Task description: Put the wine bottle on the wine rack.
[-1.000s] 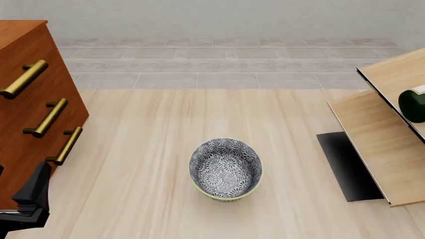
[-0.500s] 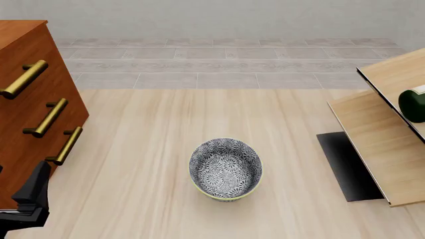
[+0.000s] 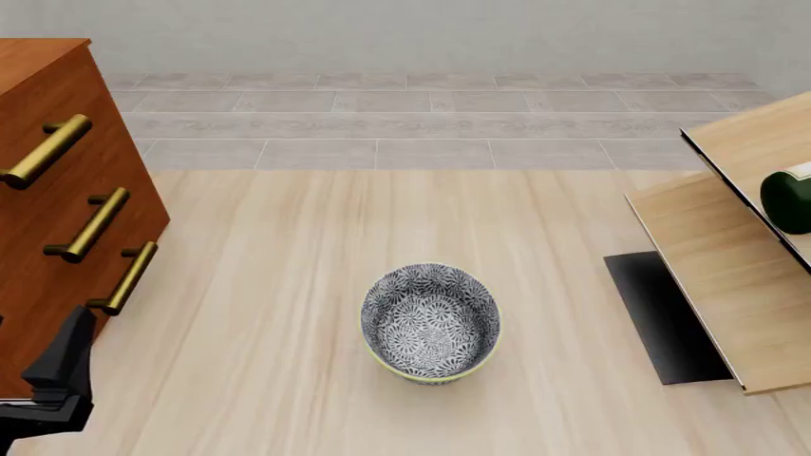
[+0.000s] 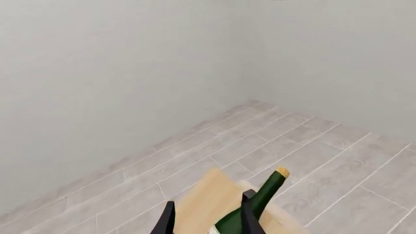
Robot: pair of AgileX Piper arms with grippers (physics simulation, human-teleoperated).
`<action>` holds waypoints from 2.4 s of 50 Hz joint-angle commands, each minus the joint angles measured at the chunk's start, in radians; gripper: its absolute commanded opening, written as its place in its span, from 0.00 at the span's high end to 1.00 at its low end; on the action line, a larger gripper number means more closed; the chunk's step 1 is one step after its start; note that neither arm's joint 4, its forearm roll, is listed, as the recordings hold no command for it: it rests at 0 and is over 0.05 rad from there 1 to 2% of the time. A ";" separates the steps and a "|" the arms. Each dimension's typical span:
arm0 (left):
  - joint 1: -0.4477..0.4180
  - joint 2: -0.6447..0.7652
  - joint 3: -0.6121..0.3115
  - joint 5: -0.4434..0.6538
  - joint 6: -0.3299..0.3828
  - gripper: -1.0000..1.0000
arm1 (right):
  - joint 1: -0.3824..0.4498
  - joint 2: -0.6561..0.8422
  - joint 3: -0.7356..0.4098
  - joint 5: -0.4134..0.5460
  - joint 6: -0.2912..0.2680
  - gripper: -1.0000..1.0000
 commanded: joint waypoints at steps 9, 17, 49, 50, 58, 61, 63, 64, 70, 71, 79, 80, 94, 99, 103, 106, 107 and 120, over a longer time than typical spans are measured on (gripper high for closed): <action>-0.001 0.016 -0.003 -0.022 0.002 0.00 | 0.107 -0.092 0.038 0.051 -0.068 0.00; 0.000 -0.006 -0.017 0.004 0.004 0.00 | 0.168 -0.117 0.079 0.053 -0.121 0.00; -0.007 0.000 -0.039 0.010 0.017 0.00 | 0.313 -0.302 0.233 0.112 -0.248 0.00; -0.007 -0.003 -0.041 0.015 0.015 0.00 | 0.314 -0.307 0.234 0.116 -0.246 0.00; -0.005 -0.013 -0.045 0.028 0.017 0.00 | 0.323 -0.347 0.240 0.146 -0.250 0.00; -0.001 -0.006 -0.048 0.021 0.017 0.00 | 0.328 -0.357 0.237 0.156 -0.248 0.00; -0.003 -0.013 -0.049 0.028 0.017 0.00 | 0.332 -0.368 0.240 0.162 -0.260 0.00; -0.002 -0.014 -0.049 0.027 0.017 0.00 | 0.335 -0.373 0.242 0.165 -0.257 0.00; 0.003 -0.029 -0.051 0.043 0.015 0.00 | 0.348 -0.406 0.259 0.180 -0.263 0.00; 0.002 -0.034 -0.054 0.050 0.017 0.00 | 0.350 -0.415 0.263 0.184 -0.260 0.00; 0.006 -0.051 -0.070 0.078 0.021 0.00 | 0.355 -0.465 0.295 0.204 -0.250 0.00; 0.007 -0.053 -0.072 0.081 0.021 0.00 | 0.355 -0.471 0.297 0.206 -0.250 0.00; 0.007 -0.063 -0.108 0.109 0.027 0.00 | 0.360 -0.552 0.313 0.266 -0.249 0.00; 0.007 -0.055 -0.111 0.101 0.026 0.00 | 0.367 -0.571 0.308 0.287 -0.244 0.00; 0.005 -0.055 -0.116 0.104 0.028 0.00 | 0.369 -0.586 0.302 0.312 -0.247 0.00; 0.006 -0.049 -0.119 0.102 0.031 0.00 | 0.372 -0.597 0.302 0.328 -0.252 0.00; 0.005 -0.048 -0.122 0.102 0.032 0.00 | 0.372 -0.600 0.301 0.331 -0.253 0.00; 0.001 -0.052 -0.144 0.118 0.038 0.00 | 0.375 -0.630 0.294 0.372 -0.247 0.00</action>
